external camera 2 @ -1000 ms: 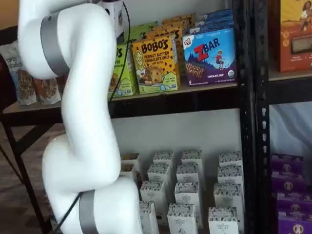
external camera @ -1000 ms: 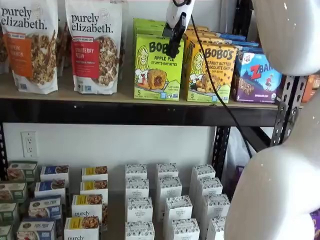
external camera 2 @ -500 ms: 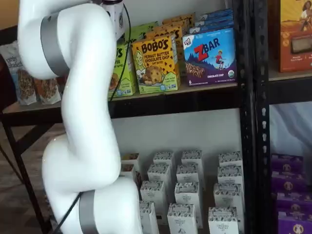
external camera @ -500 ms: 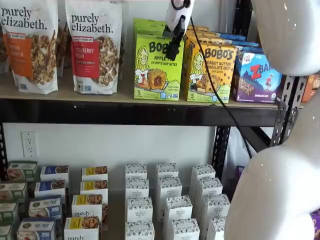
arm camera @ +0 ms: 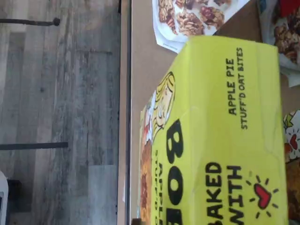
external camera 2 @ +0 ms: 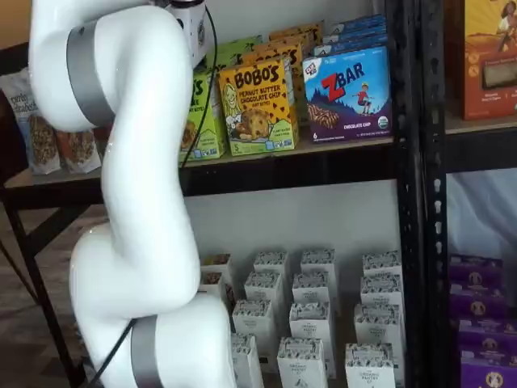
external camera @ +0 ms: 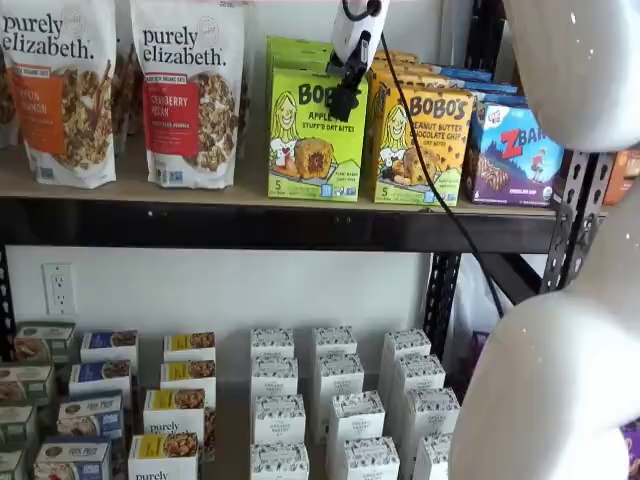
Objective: Pick the green box on the top shelf, the fourth from the left
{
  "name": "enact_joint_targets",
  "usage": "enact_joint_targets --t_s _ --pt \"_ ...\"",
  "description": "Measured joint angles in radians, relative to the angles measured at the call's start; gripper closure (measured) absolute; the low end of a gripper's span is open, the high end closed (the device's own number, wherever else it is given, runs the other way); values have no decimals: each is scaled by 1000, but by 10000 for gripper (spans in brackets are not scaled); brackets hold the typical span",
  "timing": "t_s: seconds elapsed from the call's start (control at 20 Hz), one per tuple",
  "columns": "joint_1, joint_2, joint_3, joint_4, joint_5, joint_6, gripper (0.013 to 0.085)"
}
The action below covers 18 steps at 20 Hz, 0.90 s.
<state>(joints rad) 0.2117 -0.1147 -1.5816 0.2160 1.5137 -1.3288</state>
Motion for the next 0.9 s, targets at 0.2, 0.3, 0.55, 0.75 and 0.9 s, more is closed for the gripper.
enact_joint_targets --t_s 0.2,0.3,0.55,0.75,0.9 --pt "-2 0 -1 2 -1 -2 410" --pt "-3 5 -10 2 11 -2 410" --pt "-4 10 -17 0 22 -3 410" --pt "-6 9 -14 0 19 -5 410" --pt "-8 8 -13 1 18 -7 410"
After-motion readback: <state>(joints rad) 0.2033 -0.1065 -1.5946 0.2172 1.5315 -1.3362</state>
